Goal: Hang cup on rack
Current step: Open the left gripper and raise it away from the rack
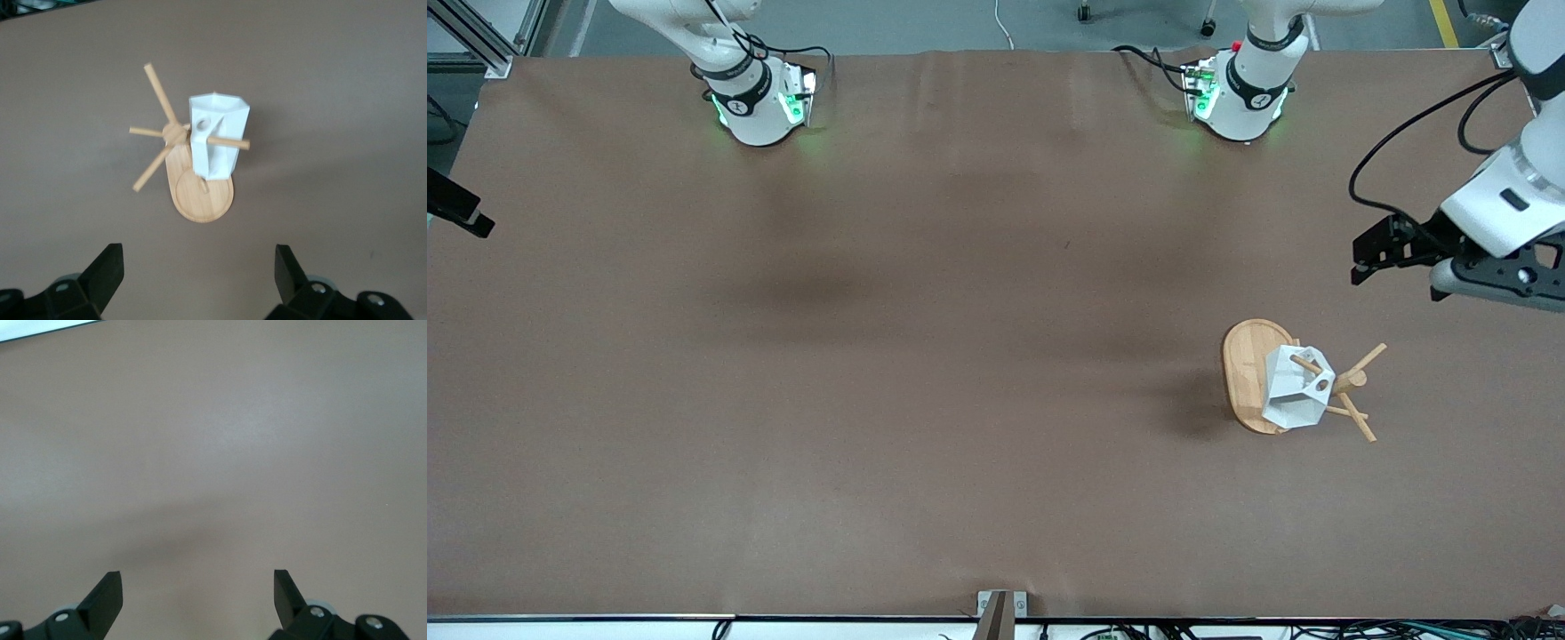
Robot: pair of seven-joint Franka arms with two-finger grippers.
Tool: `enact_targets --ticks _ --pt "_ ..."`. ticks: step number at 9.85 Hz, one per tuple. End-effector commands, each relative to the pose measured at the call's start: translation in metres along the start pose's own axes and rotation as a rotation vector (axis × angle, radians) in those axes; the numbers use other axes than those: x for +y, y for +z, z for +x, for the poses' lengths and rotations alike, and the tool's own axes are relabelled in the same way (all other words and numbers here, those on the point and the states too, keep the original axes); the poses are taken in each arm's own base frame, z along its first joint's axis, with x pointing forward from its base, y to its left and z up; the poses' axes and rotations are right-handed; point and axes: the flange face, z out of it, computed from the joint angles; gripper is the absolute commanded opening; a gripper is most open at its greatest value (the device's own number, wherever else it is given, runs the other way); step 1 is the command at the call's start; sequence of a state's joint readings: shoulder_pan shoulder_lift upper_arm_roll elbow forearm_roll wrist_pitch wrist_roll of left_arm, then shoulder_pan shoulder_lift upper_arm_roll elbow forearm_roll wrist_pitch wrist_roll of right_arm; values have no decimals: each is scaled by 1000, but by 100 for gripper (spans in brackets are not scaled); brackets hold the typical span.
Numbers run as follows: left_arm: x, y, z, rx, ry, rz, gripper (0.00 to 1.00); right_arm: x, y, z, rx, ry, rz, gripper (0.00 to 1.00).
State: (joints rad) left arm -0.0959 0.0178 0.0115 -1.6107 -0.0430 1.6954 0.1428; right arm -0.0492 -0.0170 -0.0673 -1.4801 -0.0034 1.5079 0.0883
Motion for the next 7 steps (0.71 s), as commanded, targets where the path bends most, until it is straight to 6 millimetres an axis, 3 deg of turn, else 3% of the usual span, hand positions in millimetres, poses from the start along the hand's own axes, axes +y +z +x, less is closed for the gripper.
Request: enact_targets --ticks 1,3,7 --pt "9 -16 -15 -96 -30 22 100 2 0 -3 -1 -1 4 100" --pt "25 -29 -31 -130 -74 27 100 1 0 -3 -2 -4 5 100" --pt "26 -49 -53 -103 -89 43 100 0 0 -3 -2 -7 5 100"
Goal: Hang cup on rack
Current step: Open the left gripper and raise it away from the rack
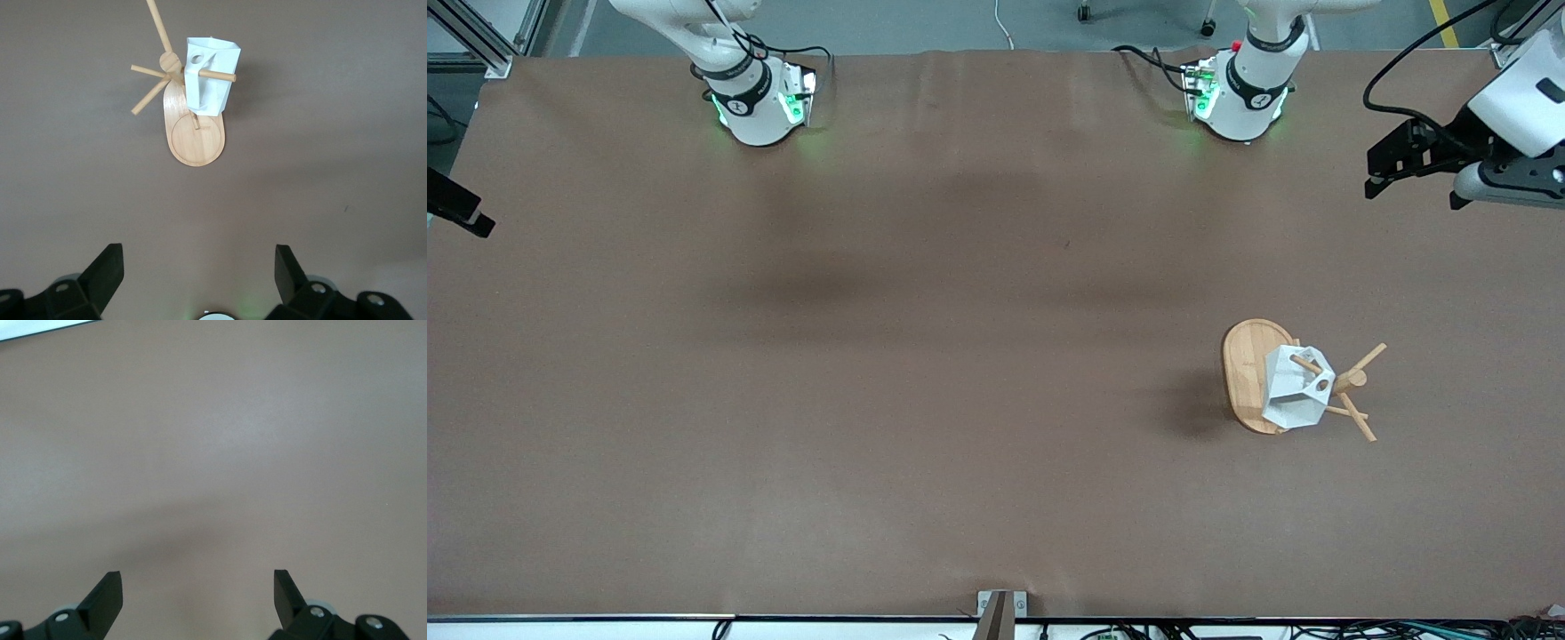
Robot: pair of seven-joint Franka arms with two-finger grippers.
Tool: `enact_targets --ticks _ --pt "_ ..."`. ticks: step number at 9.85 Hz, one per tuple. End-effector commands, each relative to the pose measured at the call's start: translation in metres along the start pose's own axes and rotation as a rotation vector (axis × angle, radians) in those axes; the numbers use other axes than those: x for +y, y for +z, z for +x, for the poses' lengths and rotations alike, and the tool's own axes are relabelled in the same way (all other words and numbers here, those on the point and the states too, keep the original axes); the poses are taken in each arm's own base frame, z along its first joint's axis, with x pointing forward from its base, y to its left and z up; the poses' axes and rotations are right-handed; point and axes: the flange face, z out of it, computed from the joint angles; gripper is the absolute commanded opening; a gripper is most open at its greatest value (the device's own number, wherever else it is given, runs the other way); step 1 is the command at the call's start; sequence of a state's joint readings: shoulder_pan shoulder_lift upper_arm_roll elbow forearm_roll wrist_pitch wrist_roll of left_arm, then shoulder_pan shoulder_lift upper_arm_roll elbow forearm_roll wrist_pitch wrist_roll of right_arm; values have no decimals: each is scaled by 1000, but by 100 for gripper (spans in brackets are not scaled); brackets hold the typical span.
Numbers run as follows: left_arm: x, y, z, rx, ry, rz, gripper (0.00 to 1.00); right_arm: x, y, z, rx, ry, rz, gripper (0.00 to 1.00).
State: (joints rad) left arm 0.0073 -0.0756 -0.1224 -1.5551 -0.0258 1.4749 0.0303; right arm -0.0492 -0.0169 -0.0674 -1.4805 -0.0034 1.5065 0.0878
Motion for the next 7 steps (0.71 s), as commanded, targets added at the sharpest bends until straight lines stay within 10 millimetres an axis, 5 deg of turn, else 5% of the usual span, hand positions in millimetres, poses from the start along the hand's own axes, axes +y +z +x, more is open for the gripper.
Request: enact_targets --ticks 1,7 --pt "-2 8 -11 -24 -19 26 100 -1 0 -3 1 -8 4 100" --pt "-8 1 -4 -39 -25 20 100 -1 0 -3 -2 -8 5 100"
